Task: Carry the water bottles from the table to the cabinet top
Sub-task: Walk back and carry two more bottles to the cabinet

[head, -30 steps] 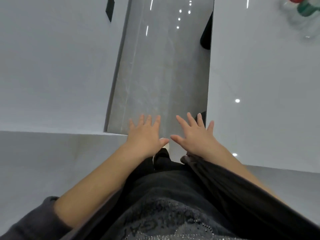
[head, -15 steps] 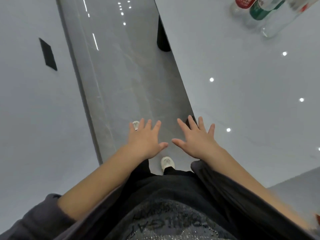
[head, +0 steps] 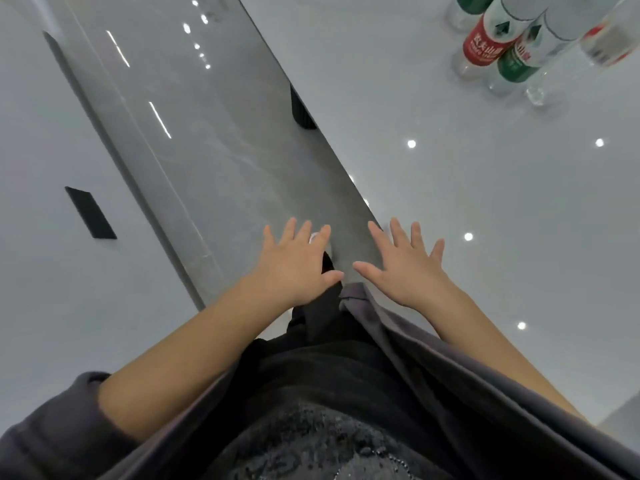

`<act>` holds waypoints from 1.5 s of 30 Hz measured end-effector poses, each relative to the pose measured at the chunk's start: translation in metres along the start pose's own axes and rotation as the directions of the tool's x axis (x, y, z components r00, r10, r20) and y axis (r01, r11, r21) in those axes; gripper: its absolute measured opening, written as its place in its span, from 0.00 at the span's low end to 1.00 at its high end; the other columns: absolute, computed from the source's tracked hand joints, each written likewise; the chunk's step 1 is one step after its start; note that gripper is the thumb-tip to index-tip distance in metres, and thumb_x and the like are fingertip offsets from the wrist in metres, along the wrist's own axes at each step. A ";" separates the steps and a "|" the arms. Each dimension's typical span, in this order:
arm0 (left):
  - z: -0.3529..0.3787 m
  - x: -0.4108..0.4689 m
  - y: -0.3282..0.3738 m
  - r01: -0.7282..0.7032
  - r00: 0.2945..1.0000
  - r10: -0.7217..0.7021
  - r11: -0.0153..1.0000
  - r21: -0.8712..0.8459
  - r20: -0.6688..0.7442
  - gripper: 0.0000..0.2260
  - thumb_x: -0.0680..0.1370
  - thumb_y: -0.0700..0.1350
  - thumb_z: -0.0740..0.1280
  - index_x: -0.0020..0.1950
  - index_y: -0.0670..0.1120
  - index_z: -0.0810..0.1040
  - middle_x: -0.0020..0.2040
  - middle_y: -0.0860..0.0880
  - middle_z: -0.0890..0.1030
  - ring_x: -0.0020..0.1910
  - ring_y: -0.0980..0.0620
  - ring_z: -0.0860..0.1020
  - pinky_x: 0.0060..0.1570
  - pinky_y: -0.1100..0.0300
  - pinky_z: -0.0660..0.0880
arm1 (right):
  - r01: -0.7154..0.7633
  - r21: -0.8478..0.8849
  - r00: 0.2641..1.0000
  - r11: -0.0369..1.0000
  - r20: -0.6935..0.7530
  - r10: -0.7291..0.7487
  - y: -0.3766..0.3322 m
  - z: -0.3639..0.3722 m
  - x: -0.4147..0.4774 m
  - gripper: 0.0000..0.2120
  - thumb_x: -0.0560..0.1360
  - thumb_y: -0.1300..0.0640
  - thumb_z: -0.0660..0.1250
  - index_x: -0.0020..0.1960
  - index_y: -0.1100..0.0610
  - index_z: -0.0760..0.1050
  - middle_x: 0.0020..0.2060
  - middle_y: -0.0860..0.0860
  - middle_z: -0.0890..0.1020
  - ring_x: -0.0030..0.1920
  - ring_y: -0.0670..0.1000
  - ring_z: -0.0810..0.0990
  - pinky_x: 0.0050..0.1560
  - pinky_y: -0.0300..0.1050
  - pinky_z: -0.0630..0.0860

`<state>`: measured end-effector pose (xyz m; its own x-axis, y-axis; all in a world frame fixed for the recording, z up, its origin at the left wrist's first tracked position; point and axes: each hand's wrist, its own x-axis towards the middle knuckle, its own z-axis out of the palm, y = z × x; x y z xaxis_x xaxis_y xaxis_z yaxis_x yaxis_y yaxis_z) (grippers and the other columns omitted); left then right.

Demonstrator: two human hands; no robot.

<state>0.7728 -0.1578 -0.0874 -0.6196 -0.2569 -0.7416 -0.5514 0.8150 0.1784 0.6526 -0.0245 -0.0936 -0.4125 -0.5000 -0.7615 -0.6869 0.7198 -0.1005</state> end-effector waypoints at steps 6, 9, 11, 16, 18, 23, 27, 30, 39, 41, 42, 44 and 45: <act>-0.067 0.065 -0.021 -0.097 0.995 0.101 0.988 0.124 -0.022 0.35 0.79 0.65 0.52 0.79 0.51 0.43 0.80 0.46 0.48 0.78 0.43 0.43 0.73 0.37 0.45 | -0.051 0.133 0.998 0.990 -0.041 0.057 -0.002 -0.050 0.063 0.35 0.78 0.33 0.49 0.79 0.43 0.39 0.79 0.51 0.41 0.78 0.61 0.37 0.72 0.71 0.41; -0.106 0.095 -0.028 -0.144 0.989 0.145 0.973 0.183 0.005 0.35 0.79 0.65 0.52 0.79 0.51 0.43 0.80 0.47 0.47 0.78 0.44 0.43 0.74 0.38 0.45 | -0.107 0.212 0.993 0.971 -0.024 0.114 -0.001 -0.083 0.088 0.35 0.79 0.34 0.50 0.79 0.44 0.41 0.79 0.51 0.41 0.78 0.61 0.37 0.73 0.71 0.40; -0.133 0.115 -0.032 -0.168 0.985 0.172 0.965 0.200 0.000 0.35 0.79 0.65 0.52 0.79 0.52 0.42 0.80 0.47 0.46 0.78 0.45 0.42 0.74 0.38 0.44 | -0.140 0.244 0.988 0.960 -0.028 0.151 0.001 -0.108 0.103 0.34 0.79 0.34 0.51 0.79 0.44 0.40 0.79 0.50 0.41 0.78 0.61 0.37 0.73 0.70 0.40; -0.185 0.164 -0.032 -0.246 0.967 0.254 0.949 0.199 -0.018 0.35 0.79 0.64 0.53 0.79 0.51 0.44 0.80 0.47 0.49 0.78 0.44 0.44 0.74 0.39 0.46 | -0.241 0.360 0.961 0.901 -0.042 0.274 0.016 -0.161 0.127 0.35 0.79 0.34 0.51 0.79 0.43 0.39 0.79 0.51 0.40 0.78 0.60 0.35 0.73 0.68 0.37; -0.202 0.183 -0.029 -0.318 0.947 0.319 0.921 0.227 0.030 0.34 0.79 0.64 0.53 0.79 0.51 0.44 0.79 0.48 0.49 0.78 0.44 0.44 0.74 0.39 0.46 | -0.298 0.423 0.935 0.856 -0.050 0.350 0.024 -0.175 0.132 0.36 0.79 0.34 0.51 0.79 0.43 0.38 0.79 0.51 0.39 0.78 0.59 0.35 0.73 0.68 0.37; -0.253 0.234 -0.020 -0.491 0.871 0.461 0.801 0.344 0.169 0.34 0.79 0.64 0.53 0.79 0.50 0.44 0.80 0.47 0.49 0.78 0.44 0.45 0.74 0.39 0.47 | -0.452 0.603 0.837 0.657 0.031 0.547 0.027 -0.193 0.141 0.36 0.79 0.34 0.52 0.79 0.44 0.38 0.79 0.51 0.40 0.78 0.59 0.36 0.73 0.68 0.37; -0.300 0.277 -0.013 -0.581 0.812 0.538 0.702 0.411 0.228 0.35 0.79 0.64 0.54 0.79 0.50 0.44 0.80 0.47 0.49 0.78 0.45 0.45 0.74 0.40 0.47 | -0.469 0.792 0.735 0.391 0.105 0.670 0.019 -0.207 0.158 0.39 0.78 0.36 0.58 0.79 0.45 0.40 0.80 0.51 0.42 0.79 0.58 0.39 0.73 0.68 0.40; -0.331 0.313 -0.003 -0.592 0.804 0.557 0.713 0.376 0.208 0.36 0.79 0.62 0.58 0.79 0.49 0.45 0.80 0.47 0.49 0.78 0.45 0.46 0.75 0.42 0.48 | -0.311 0.936 0.631 0.166 0.072 0.772 0.019 -0.220 0.181 0.44 0.75 0.39 0.66 0.80 0.46 0.43 0.80 0.49 0.49 0.79 0.56 0.47 0.75 0.65 0.47; -0.353 0.371 0.056 -0.654 0.745 0.664 0.705 -0.275 -0.068 0.45 0.72 0.47 0.75 0.79 0.46 0.48 0.78 0.47 0.59 0.76 0.50 0.59 0.70 0.57 0.61 | 0.307 0.904 0.256 -0.296 0.221 0.941 0.025 -0.250 0.241 0.36 0.69 0.54 0.77 0.71 0.54 0.63 0.63 0.47 0.75 0.59 0.45 0.75 0.56 0.39 0.70; -0.353 0.381 0.069 -0.686 0.712 0.692 0.649 -0.328 -0.119 0.41 0.70 0.46 0.76 0.77 0.47 0.57 0.72 0.47 0.67 0.71 0.50 0.66 0.66 0.57 0.67 | 0.385 0.873 0.172 -0.300 0.252 0.952 0.030 -0.250 0.251 0.32 0.68 0.51 0.78 0.66 0.53 0.66 0.56 0.43 0.77 0.56 0.44 0.78 0.54 0.39 0.73; -0.353 0.385 0.075 -0.697 0.700 0.702 0.629 -0.344 -0.134 0.37 0.69 0.45 0.76 0.74 0.46 0.62 0.68 0.47 0.71 0.67 0.49 0.70 0.62 0.57 0.70 | 0.420 0.859 0.137 -0.292 0.258 0.956 0.032 -0.250 0.256 0.30 0.68 0.51 0.78 0.63 0.52 0.66 0.54 0.41 0.77 0.55 0.43 0.79 0.54 0.39 0.75; -0.353 0.391 0.084 -0.707 0.690 0.708 0.616 -0.347 -0.151 0.31 0.69 0.45 0.76 0.68 0.46 0.68 0.62 0.48 0.76 0.61 0.49 0.74 0.56 0.57 0.72 | 0.463 0.846 0.089 -0.264 0.252 0.964 0.034 -0.249 0.262 0.28 0.67 0.53 0.79 0.60 0.52 0.67 0.52 0.41 0.77 0.52 0.39 0.78 0.54 0.41 0.76; -0.353 0.393 0.087 -0.710 0.688 0.708 0.613 -0.347 -0.156 0.29 0.69 0.46 0.76 0.66 0.46 0.69 0.60 0.49 0.77 0.59 0.50 0.75 0.54 0.57 0.73 | 0.468 0.848 0.069 -0.249 0.246 0.967 0.035 -0.248 0.265 0.28 0.67 0.53 0.79 0.60 0.52 0.67 0.52 0.42 0.78 0.52 0.39 0.78 0.54 0.41 0.77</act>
<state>0.2836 -0.3710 -0.1351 -0.9044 0.3194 -0.2830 -0.0920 0.5016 0.8602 0.3709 -0.2514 -0.1397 -0.5452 0.7799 -0.3075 0.4855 -0.0053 -0.8742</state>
